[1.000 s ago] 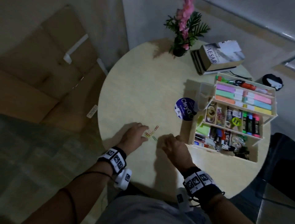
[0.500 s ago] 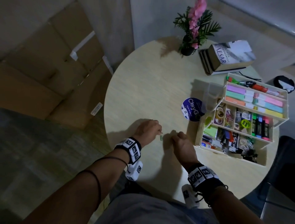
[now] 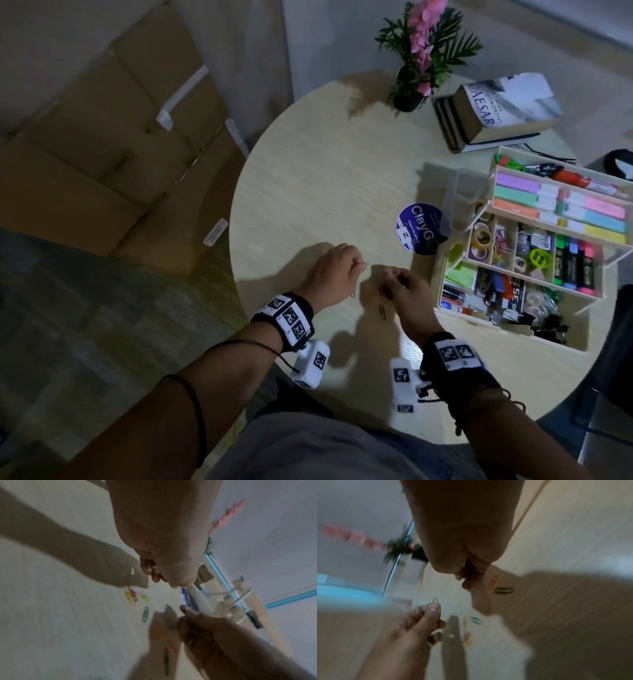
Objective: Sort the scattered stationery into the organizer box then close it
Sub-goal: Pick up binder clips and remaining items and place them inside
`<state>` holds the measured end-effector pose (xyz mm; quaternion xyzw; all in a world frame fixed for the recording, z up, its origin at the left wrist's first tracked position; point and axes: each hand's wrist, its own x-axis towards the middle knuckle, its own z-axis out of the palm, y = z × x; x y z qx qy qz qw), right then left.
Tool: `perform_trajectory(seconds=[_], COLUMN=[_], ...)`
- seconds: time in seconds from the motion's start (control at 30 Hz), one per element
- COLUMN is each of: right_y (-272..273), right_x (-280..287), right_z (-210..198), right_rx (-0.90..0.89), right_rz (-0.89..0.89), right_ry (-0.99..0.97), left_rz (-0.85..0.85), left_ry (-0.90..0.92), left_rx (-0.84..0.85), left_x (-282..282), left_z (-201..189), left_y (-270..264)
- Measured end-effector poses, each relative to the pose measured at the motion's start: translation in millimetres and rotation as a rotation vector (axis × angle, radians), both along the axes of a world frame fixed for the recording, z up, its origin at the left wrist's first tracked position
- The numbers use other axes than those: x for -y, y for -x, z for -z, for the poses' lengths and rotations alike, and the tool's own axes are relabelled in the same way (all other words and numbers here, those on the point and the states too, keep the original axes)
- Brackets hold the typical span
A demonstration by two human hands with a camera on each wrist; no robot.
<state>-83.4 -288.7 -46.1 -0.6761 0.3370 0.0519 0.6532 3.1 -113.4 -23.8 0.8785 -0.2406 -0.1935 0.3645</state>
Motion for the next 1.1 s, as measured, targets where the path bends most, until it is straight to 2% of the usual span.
perform_trajectory(seconds=[0.1,0.17,0.23,0.3,0.37,0.47,0.5,0.57,0.67,0.77,0.9,1.1], right_y=[-10,-14,-17,-15,-8,10,17,30,44,47,53,58], right_x=[-13,-15,-13,-7,1,14,17,17,9,1,0,-2], right_z=[-29,-41,-45,-40,-31,-18,-16,-13,-9,-11,-16,-18], right_rx=[-0.077,-0.118,-0.138,-0.182,-0.196,-0.131,-0.091,-0.048,-0.011,0.014,0.098,0.057], right_rz=[0.201,0.285,0.302,0.208,0.066,-0.258,-0.37,-0.517,-0.641,-0.649,-0.562,-0.518], right_ry=[-0.638,-0.878,-0.961,-0.797,-0.409,0.257,0.423,0.624,0.755,0.851,0.816,0.794], left_rz=[0.052,0.142,0.152,0.056,-0.015,0.077,0.135,0.194,0.159,0.168,0.162,0.188], left_ry=[0.133,0.127,0.184,0.209,0.082,-0.209,-0.246,-0.272,-0.248,-0.249,-0.275,-0.361], left_rx=[-0.007,0.007,0.003,0.005,0.013,-0.049,-0.054,-0.048,-0.029,0.001,0.009,0.049], left_x=[15,21,18,4,-17,-46,-52,-54,-49,-42,-34,-25], left_z=[-24,-34,-38,-33,-21,1,7,14,20,18,14,11], left_y=[9,11,6,-4,-17,-22,-20,-14,-8,-6,-6,-4])
